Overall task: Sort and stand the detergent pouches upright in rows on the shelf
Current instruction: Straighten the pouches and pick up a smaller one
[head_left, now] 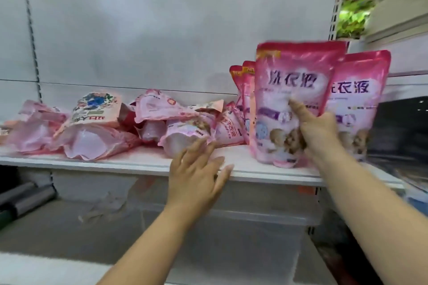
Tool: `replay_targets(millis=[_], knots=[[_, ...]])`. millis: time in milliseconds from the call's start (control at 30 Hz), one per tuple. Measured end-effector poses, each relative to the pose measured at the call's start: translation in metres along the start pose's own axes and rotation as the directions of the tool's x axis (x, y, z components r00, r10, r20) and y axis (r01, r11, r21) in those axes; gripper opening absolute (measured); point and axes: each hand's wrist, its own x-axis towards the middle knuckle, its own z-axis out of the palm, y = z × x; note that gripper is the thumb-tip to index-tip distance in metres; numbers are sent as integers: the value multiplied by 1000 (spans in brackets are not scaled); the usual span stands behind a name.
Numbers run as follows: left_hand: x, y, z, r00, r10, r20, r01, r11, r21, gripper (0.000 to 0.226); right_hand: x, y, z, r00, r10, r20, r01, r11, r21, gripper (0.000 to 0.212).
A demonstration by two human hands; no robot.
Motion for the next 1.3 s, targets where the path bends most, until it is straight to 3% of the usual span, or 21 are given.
replay_targets(millis=[133, 367, 533, 633, 700, 800, 867, 933, 967, 1033, 1100, 1167, 1233, 1300], knots=[[3, -3, 6, 993, 55, -102, -51, 998, 34, 65, 10, 27, 8, 999, -48, 15, 48, 998, -29, 77], [8, -5, 11, 994, 57, -89, -46, 991, 125, 70, 22, 39, 10, 984, -178, -30, 174, 980, -101, 40], [12, -3, -1, 996, -11, 83, 2, 994, 111, 74, 21, 36, 12, 962, -255, -96, 233, 952, -197, 26], [12, 6, -14, 946, -48, 321, 0, 989, 149, 81, 13, 35, 8, 940, -324, -111, 273, 905, -326, 50], [10, 7, -21, 887, -47, 459, -8, 993, 117, 75, 2, 33, 2, 923, -363, -128, 271, 850, -452, 50], [16, 3, -48, 782, -4, 624, 96, 989, -113, 56, -21, 26, -3, 829, -548, -111, 425, 746, -513, 41], [26, -9, -73, 788, -20, 615, 286, 896, -338, 45, -35, 13, 7, 767, -640, -39, 549, 688, -474, 35], [37, -26, -93, 876, -97, 472, 337, 824, -456, 34, -45, 0, 28, 824, -558, 98, 545, 733, -407, 22], [44, -36, -99, 916, -139, 376, 309, 843, -440, 31, -49, -7, 43, 866, -467, 180, 499, 780, -379, 18], [57, -59, -107, 945, -172, 279, 246, 935, -257, 37, -49, -14, 71, 920, -255, 298, 354, 866, -354, 24], [65, -81, -104, 926, -165, 340, 175, 985, 2, 56, -45, -9, 95, 949, 30, 315, 96, 921, -378, 44], [63, -103, -98, 888, -151, 434, 72, 979, 193, 70, -44, 2, 116, 905, 287, 315, -148, 904, -401, 66], [57, -121, -91, 863, -144, 484, 19, 967, 253, 61, -42, 18, 131, 840, 439, 319, -310, 871, -381, 88], [52, -127, -85, 879, -129, 459, 10, 967, 253, 57, -35, 25, 137, 815, 488, 313, -385, 859, -337, 59]])
